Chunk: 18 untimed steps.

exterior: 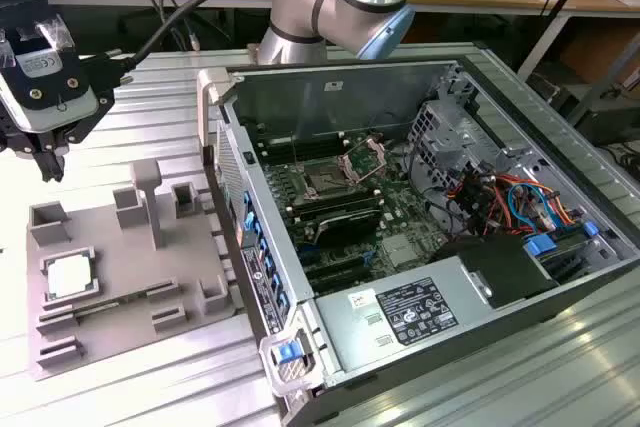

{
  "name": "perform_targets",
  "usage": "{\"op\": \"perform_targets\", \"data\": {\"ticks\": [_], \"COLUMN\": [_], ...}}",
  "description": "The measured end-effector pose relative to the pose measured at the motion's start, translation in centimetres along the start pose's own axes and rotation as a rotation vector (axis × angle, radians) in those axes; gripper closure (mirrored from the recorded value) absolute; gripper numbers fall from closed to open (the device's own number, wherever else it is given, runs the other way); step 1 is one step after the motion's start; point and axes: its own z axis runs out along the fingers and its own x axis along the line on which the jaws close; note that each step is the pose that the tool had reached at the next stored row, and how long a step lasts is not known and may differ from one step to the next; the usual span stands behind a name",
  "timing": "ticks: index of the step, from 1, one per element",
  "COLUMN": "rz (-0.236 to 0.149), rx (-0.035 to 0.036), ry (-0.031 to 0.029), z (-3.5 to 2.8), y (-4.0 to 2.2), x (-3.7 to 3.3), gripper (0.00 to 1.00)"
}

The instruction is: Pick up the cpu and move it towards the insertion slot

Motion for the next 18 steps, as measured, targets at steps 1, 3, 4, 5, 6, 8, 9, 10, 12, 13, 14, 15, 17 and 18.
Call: {"op": "perform_targets", "data": {"ticks": [1, 3, 4, 5, 6, 8, 9, 10, 12, 13, 14, 15, 17, 18], "rz": [0.000, 0.000, 0.000, 0.000, 0.000, 0.000, 0.000, 0.000, 0.000, 0.000, 0.000, 0.000, 0.000, 0.000], "rx": [0.0000, 0.0001, 0.0000, 0.0000, 0.0000, 0.0000, 0.0000, 0.0000, -0.0001, -0.0001, 0.0000, 0.0000, 0.0000, 0.0000], "ry": [0.0000, 0.0001, 0.0000, 0.0000, 0.0000, 0.0000, 0.0000, 0.0000, -0.0002, -0.0001, 0.0000, 0.0001, 0.0000, 0.0000], "z": [0.00, 0.00, 0.03, 0.04, 0.06, 0.13, 0.16, 0.33, 0.73, 0.75, 0.76, 0.77, 0.80, 0.81], "y": [0.00, 0.00, 0.00, 0.00, 0.00, 0.00, -0.01, -0.01, -0.18, -0.21, -0.26, -0.31, -0.46, -0.57], "x": [0.00, 0.00, 0.00, 0.00, 0.00, 0.00, 0.00, 0.00, 0.00, 0.00, 0.00, 0.01, 0.01, 0.02], "gripper": [0.89, 0.89, 0.89, 0.89, 0.89, 0.89, 0.89, 0.89, 0.89, 0.89, 0.89, 0.89, 0.89, 0.89]}}
